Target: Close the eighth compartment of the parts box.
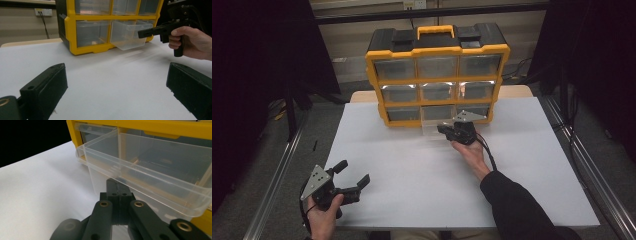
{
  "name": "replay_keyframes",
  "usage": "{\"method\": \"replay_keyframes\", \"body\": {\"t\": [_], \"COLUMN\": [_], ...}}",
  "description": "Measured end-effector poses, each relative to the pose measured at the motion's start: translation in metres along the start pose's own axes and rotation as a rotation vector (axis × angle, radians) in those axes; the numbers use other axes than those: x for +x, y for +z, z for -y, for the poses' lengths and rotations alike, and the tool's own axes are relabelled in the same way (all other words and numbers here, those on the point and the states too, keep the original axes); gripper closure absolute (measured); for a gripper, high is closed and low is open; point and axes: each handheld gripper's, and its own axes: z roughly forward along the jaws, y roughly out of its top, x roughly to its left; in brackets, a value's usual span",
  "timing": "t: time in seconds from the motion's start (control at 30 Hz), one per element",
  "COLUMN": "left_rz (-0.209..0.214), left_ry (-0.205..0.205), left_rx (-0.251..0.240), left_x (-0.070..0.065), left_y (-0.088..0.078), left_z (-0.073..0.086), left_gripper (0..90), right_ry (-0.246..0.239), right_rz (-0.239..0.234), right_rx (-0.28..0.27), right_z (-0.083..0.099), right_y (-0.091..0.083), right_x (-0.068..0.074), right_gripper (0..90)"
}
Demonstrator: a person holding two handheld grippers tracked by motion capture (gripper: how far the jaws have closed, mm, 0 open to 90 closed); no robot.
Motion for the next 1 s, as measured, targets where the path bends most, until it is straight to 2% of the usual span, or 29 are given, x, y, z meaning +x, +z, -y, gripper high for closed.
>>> {"method": "replay_keyframes", "body": {"t": [0.2,0.4,1.0], "left_rz": [0.000,-0.003,-0.007], "left_ry": [0.010,-0.004,0.002], "left_rx": [0.005,-0.005,0.001], "left_x": [-0.0003,-0.0001,0.0005], "left_y": [-0.0004,0.0001,-0.0001], "left_z": [-0.0003,0.0002,0.0005], "left_gripper": [3.2,3.2,3.2], "right_ry": [-0.001,-0.003,-0.002], "right_rz": [0.006,0.003,0.019], "right_rx": [-0.002,-0.003,-0.004], "right_z": [-0.0012,-0.0028,-0.0047], "right_y": [0.0025,0.0049,0.0078], "right_x": [-0.0016,-0.0027,-0.0049], "right_gripper": [90.0,90.0,90.0]}}
